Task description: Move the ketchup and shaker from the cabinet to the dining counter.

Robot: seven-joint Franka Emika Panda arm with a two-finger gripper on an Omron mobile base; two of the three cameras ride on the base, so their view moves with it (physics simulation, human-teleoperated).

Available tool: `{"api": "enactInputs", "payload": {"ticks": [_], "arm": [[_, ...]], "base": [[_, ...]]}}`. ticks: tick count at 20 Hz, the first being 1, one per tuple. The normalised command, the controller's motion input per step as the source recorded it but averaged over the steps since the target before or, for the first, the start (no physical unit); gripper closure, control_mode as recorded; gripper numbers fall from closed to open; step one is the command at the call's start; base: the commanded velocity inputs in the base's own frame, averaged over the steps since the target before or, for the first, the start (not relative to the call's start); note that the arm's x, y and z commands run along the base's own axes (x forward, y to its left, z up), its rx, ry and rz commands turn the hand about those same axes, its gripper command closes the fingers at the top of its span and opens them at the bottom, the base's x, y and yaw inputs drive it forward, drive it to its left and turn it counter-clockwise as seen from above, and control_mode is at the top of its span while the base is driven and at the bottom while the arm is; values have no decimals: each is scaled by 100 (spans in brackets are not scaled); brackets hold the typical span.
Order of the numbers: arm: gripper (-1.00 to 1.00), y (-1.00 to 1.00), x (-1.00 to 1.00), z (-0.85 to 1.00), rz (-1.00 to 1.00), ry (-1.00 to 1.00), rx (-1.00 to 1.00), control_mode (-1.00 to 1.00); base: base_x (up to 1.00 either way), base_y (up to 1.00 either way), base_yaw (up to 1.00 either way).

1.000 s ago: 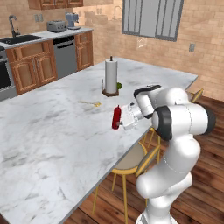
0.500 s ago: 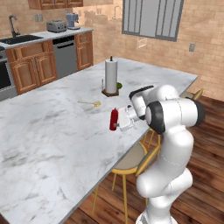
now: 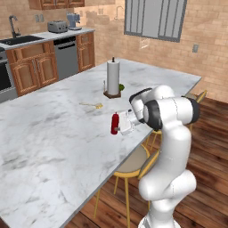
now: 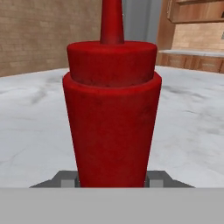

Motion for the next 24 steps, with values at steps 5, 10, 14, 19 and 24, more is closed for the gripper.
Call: {"api": "enactInputs", "payload": {"ticks": [5,10,14,19,24], "arm": [[100,0,10,-18,0,0,-2,-100],[100,4,5,-17,0,-1,-1,-100],[100,5,11,-19,0,-4,0,-100],[100,12,18,-20,0,-7,-2,-100],[100,9,16,-18,0,-7,-1,-100]], "base": [[0,0,0],[0,0,0],[0,0,0],[0,0,0],[0,0,0]]}}
